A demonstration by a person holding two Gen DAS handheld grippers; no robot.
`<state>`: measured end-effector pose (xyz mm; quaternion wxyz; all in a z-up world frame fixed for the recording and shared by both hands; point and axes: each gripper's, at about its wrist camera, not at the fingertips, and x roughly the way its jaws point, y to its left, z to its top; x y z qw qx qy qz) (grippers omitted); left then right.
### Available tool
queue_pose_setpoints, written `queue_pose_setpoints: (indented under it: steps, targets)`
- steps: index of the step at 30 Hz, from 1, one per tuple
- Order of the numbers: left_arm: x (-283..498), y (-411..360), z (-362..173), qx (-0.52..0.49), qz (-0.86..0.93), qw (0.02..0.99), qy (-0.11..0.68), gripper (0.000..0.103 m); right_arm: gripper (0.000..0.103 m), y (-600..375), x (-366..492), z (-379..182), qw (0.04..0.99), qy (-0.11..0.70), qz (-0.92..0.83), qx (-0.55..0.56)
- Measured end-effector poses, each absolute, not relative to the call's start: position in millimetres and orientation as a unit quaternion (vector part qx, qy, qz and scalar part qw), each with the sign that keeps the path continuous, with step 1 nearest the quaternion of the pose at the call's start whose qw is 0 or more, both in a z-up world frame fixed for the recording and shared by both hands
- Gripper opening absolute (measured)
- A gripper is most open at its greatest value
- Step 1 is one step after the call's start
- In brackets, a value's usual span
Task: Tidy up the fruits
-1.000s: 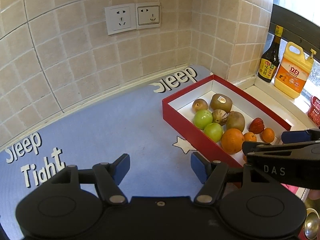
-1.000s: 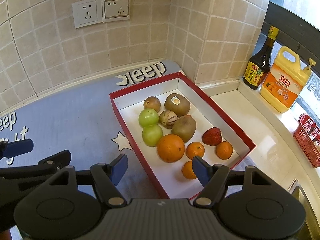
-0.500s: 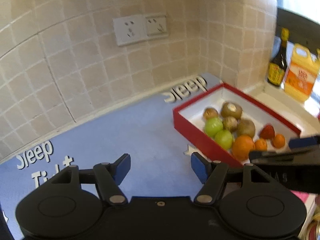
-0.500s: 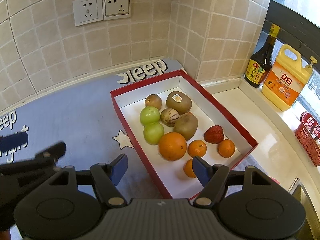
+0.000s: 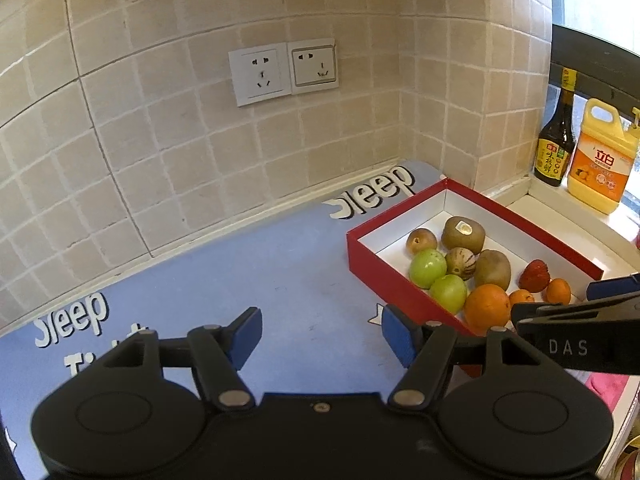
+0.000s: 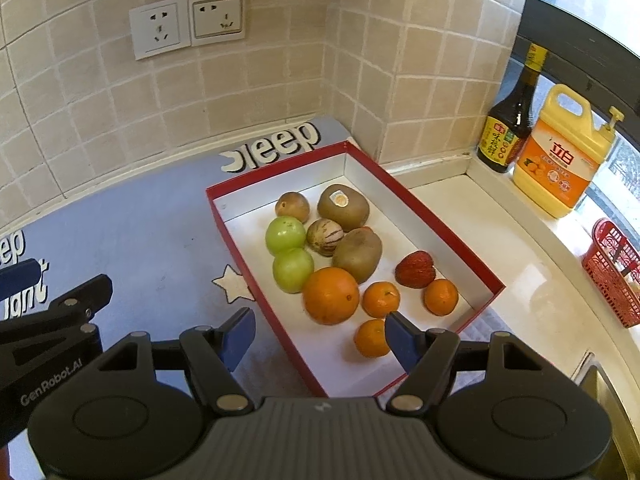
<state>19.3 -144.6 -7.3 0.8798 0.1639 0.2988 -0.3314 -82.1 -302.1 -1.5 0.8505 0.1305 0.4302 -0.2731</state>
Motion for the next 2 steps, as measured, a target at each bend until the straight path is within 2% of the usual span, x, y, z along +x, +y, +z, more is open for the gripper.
queue_pose_setpoints:
  steps: [2]
  targets:
    - [21.2,-144.6,-7.6,0.157,-0.332,0.878,0.308,0.081,0.074,-303.8,-83.0,-2.0,0.850,0.430,-0.276,0.131]
